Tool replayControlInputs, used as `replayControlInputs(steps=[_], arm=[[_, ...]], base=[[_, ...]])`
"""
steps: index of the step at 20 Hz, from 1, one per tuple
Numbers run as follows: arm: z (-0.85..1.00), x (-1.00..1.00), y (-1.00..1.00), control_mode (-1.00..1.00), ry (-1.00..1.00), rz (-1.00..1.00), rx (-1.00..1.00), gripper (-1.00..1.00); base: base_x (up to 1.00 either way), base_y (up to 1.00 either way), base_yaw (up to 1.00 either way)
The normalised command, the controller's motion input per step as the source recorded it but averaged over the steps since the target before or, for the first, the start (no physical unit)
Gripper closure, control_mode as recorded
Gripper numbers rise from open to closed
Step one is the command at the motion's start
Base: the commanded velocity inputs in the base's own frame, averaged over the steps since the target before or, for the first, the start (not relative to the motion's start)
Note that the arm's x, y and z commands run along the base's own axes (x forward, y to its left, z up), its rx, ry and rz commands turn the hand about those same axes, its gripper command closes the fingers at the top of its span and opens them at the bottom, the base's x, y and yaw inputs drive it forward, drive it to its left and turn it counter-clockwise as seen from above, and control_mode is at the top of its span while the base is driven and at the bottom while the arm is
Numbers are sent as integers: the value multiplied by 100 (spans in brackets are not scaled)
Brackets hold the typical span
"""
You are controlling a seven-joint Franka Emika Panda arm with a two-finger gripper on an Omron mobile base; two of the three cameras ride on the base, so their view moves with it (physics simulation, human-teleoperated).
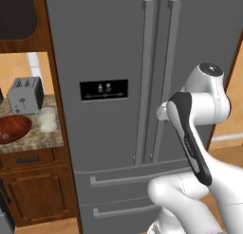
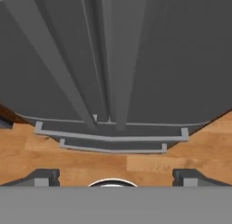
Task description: Grab a lemon wedge from the fridge and one ice cube from the ice bowl, and put them in the glass of lemonade.
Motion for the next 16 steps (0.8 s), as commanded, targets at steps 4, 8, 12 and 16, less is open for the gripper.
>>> replayControlInputs(steps=[4, 8, 12, 16], arm=[[0, -11, 8, -100, 0, 0, 0, -100], [0, 0, 0, 100, 0, 0, 0, -100], [0, 0, 0, 100, 0, 0, 0, -100], [0, 0, 0, 100, 0, 0, 0, -100]], base=[[0, 0, 0], [-14, 49, 0], [-60, 0, 0], [-86, -1, -1]])
